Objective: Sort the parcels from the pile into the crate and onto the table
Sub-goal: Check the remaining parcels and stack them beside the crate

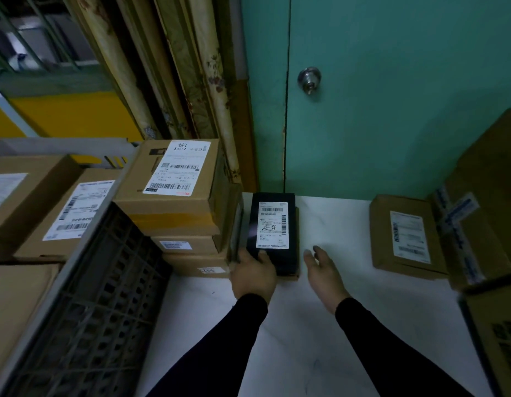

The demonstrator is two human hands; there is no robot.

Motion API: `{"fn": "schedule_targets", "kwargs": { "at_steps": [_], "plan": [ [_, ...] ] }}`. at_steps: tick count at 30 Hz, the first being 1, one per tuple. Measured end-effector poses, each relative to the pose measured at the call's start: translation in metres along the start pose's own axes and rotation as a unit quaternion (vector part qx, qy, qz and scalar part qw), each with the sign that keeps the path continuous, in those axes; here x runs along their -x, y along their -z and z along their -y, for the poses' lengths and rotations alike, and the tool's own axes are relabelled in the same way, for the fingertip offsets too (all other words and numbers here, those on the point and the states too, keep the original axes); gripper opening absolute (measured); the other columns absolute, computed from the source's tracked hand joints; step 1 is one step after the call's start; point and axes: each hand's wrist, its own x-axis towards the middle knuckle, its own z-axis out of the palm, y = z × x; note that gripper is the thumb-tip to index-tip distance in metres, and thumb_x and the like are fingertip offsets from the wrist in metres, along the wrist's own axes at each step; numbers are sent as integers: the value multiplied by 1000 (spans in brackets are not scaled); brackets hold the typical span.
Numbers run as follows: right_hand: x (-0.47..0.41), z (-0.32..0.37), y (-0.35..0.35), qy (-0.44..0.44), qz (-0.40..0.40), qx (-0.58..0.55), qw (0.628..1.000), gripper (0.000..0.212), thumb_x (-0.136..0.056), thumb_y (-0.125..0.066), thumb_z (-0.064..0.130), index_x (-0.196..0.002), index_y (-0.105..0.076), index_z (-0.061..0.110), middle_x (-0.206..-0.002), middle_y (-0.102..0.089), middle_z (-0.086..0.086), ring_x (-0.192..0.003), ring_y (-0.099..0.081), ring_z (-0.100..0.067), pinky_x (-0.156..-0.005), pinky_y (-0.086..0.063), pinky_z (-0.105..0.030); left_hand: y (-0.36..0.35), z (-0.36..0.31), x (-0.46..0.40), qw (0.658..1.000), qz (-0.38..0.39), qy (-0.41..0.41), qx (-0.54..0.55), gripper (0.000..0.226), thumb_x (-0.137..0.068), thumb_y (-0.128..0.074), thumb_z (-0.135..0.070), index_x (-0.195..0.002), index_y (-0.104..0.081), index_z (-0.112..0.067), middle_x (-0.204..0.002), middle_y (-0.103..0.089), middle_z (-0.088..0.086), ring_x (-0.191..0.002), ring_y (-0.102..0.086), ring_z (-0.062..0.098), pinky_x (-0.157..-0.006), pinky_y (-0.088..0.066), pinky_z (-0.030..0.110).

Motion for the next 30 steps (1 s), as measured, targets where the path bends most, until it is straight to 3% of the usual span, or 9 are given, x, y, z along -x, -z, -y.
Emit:
{"fn": "schedule_targets", "kwargs": {
  "at_steps": [6,9,13,19,21,25,26,30],
  "plan": [
    [7,3,64,3,-112,-23,993,39,-104,-53,31,-136,-59,9,-136,-59,-14,-124,-55,-29,-95,-37,-27,1,-49,26,995,2,-78,-69,51,-105,-39,-44,-146,-38,-12,-141,-44,23,-127,-47,40,-107,-42,46],
    [7,-4,106,0,-177,-15,984,38,-103,-54,28,-133,-60,5,-136,-60,-18,-126,-54,-35,-104,-42,-37,-23,-78,42,984,71,-150,-63,49,-107,-39,-40,-143,-44,-8,-139,-48,26,-125,-49,41,-105,-39,41],
    [8,-16,157,-1,-235,30,972,48,-103,-52,33,-146,-49,10,-149,-48,-21,-132,-50,-41,-111,-43,-47,-69,-104,57,962,183,-194,-54,54,-106,-40,-42,-151,-39,-11,-149,-43,21,-136,-44,36,-109,-34,36],
    [-3,-36,205,-35,-194,61,979,64,-108,-43,37,-161,-17,13,-165,-26,-14,-147,-32,-36,-116,-30,-41,-138,-126,68,945,288,-156,-17,56,-106,-42,-32,-154,-31,-7,-161,-33,16,-146,-36,31,-113,-31,33],
    [-11,-48,211,-62,-180,22,982,65,-107,-45,38,-161,-18,12,-164,-29,-14,-146,-34,-37,-116,-31,-43,-154,-128,68,942,306,-140,4,54,-106,-43,-27,-154,-31,-5,-160,-35,15,-144,-38,31,-112,-33,34],
    [-28,-75,220,-79,-164,-30,983,55,-106,-48,36,-151,-37,8,-148,-48,-19,-133,-48,-38,-110,-41,-46,-178,-130,65,935,336,-102,54,52,-107,-45,-31,-152,-34,-8,-149,-46,5,-139,-44,29,-108,-36,31],
    [-31,-80,221,-84,-155,-41,983,56,-106,-47,40,-153,-36,14,-149,-49,-15,-134,-48,-37,-111,-40,-49,-183,-129,65,931,347,-97,62,49,-106,-46,-33,-149,-38,-12,-142,-48,-3,-135,-49,28,-108,-38,29],
    [-34,-88,220,-101,-140,-45,984,58,-104,-44,52,-156,-32,31,-157,-41,-5,-142,-41,-36,-117,-33,-55,-195,-122,66,922,367,-76,98,41,-105,-47,-37,-141,-46,-19,-144,-56,5,-124,-57,23,-109,-45,38]
  ]
}}
